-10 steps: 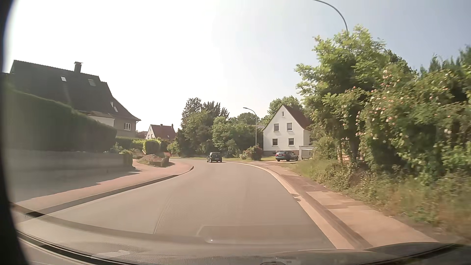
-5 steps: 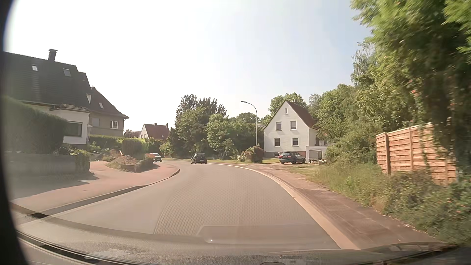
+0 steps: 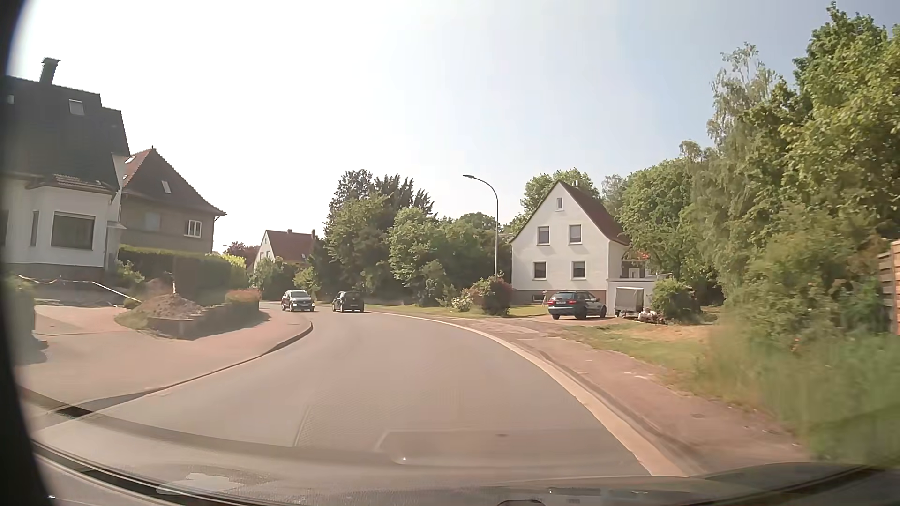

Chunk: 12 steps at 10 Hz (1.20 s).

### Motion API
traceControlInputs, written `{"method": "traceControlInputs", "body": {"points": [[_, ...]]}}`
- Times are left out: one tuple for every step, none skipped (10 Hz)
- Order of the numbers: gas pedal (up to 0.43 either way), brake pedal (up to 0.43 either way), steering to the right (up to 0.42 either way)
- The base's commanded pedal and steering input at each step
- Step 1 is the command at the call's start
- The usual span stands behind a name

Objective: Follow the waypoints while adhering to traffic rules and regulations

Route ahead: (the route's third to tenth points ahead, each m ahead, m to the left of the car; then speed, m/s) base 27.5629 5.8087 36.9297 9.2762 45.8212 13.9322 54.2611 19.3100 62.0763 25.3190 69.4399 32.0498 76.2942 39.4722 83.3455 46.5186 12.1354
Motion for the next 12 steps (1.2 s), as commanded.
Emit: {"method": "traceControlInputs", "body": {"points": [[0.157, 0.0, -0.007], [0.169, 0.0, -0.01], [0.169, 0.0, -0.015], [0.177, 0.0, -0.021], [0.177, 0.0, -0.027], [0.177, 0.0, -0.033], [0.177, 0.0, -0.037], [0.177, 0.0, -0.042], [0.177, 0.0, -0.046], [0.177, 0.0, -0.051], [0.177, 0.0, -0.056], [0.177, 0.0, -0.06]]}}
